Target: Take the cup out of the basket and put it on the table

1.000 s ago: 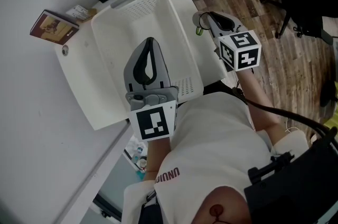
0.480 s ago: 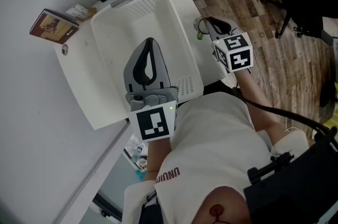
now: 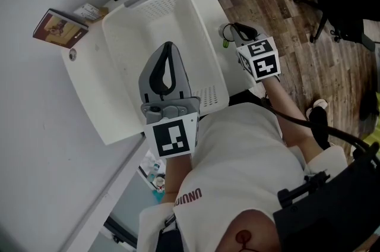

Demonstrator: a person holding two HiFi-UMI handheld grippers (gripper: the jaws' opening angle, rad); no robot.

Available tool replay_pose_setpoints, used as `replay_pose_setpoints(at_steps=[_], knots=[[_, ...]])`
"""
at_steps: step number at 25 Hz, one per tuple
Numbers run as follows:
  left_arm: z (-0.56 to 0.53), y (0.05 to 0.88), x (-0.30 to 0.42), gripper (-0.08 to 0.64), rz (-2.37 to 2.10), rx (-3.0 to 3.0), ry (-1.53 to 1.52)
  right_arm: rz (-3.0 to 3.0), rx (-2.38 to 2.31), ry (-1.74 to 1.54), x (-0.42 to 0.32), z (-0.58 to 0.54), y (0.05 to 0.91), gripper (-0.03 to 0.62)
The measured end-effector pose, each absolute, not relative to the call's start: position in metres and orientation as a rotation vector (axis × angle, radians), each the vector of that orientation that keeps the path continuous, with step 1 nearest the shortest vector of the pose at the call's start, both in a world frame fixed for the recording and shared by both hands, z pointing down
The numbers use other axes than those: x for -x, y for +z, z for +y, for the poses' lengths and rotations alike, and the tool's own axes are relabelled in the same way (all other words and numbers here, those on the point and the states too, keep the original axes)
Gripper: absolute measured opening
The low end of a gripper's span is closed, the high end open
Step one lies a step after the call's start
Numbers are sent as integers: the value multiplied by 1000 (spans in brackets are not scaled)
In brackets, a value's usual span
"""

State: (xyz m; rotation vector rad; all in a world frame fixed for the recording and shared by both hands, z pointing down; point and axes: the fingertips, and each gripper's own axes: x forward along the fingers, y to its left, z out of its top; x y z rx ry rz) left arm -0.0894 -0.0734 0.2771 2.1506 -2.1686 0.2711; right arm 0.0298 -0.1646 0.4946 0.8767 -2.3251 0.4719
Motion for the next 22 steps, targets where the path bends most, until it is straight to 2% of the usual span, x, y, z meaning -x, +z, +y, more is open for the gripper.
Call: replay_pose_setpoints(at_steps=[22], knots=[[-72, 279, 92, 11, -2172, -2139, 284, -2227, -780, 436, -29, -143, 533, 46]])
